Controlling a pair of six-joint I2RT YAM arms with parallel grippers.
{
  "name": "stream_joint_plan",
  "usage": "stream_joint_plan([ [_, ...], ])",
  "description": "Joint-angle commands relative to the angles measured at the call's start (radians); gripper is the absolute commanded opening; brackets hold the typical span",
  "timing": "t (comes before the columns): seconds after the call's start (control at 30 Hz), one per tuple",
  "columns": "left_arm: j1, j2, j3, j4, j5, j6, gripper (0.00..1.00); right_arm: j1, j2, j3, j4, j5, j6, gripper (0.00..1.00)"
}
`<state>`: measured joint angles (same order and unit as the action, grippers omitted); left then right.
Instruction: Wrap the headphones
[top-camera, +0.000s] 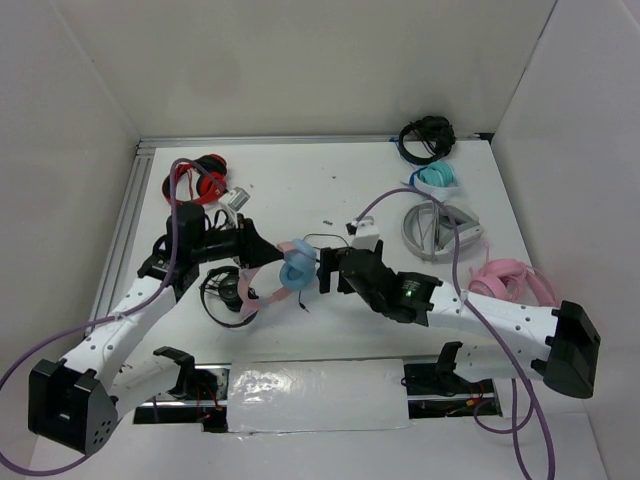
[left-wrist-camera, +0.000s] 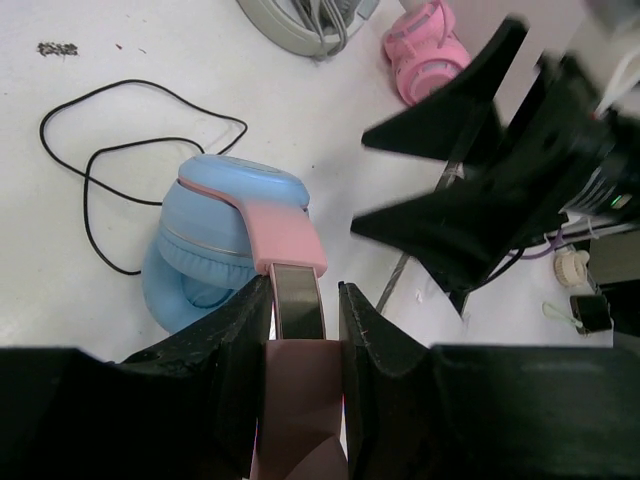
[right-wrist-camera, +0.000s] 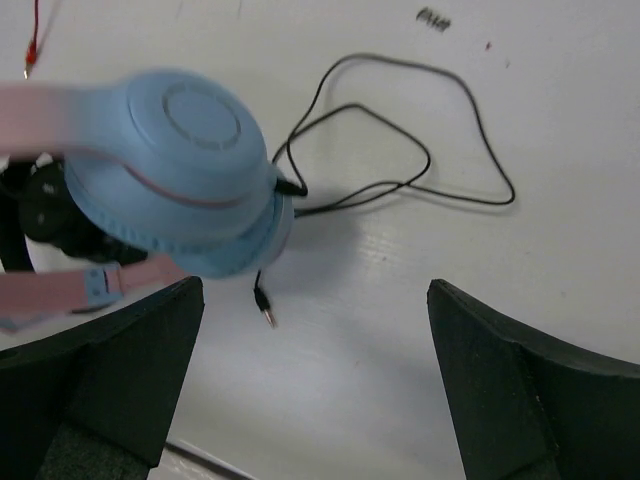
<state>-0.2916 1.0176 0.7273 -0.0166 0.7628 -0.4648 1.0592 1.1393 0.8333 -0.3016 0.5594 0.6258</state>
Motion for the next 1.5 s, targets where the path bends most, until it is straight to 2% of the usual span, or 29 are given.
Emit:
stream_joint_plan([
  [0.0,-0.003,-0.053,0.064,0.063,-0.026,-0.078,0.0,0.016,-0.039,-0.086,0.159,-0.086,-0.062,1.0],
  [0.07,-0.003,-0.073,0.058,0.091,-0.034,-0.141,0.0,0.016,-0.021,-0.077,0.147,-0.024,0.009,1.0],
  [0.13,-0.003,-0.114,0.029,0.131,-0.048,-0.226,0.0,0.015,-0.015,-0.08,0.171,-0.033,0.084,1.0],
  [0.23,-0.003,-0.162,0.004,0.205,-0.062,-0.299,0.0,0.002,-0.003,-0.095,0.29,-0.13,0.141,1.0],
  [0.3,-0.003,-0.185,0.004,0.227,-0.059,-0.325,0.0,-0.014,0.016,-0.094,0.297,-0.176,0.205,1.0],
  [0.43,-0.003,-0.22,-0.012,0.259,-0.056,-0.356,0.0,-0.088,0.007,-0.12,0.419,-0.326,0.279,1.0],
  [0.77,-0.003,-0.251,-0.049,0.366,-0.022,-0.445,0.0,-0.096,0.034,-0.071,0.407,-0.265,0.307,0.99],
  [0.9,-0.003,-0.266,-0.068,0.402,-0.022,-0.462,0.0,-0.094,0.059,-0.059,0.435,-0.262,0.296,0.88],
  [1.0,-0.003,-0.272,-0.071,0.4,-0.007,-0.474,0.0,-0.091,0.053,-0.068,0.467,-0.216,0.282,0.75],
  [1.07,-0.003,-0.278,-0.083,0.403,0.009,-0.497,0.0,-0.091,0.048,-0.072,0.496,-0.193,0.252,0.75],
  [1.27,-0.003,-0.323,-0.111,0.414,-0.034,-0.563,0.0,-0.082,0.059,-0.088,0.588,-0.159,0.146,0.82],
  [1.47,-0.003,-0.352,-0.103,0.409,-0.046,-0.586,0.0,-0.064,0.062,-0.171,0.803,-0.242,0.035,0.94],
])
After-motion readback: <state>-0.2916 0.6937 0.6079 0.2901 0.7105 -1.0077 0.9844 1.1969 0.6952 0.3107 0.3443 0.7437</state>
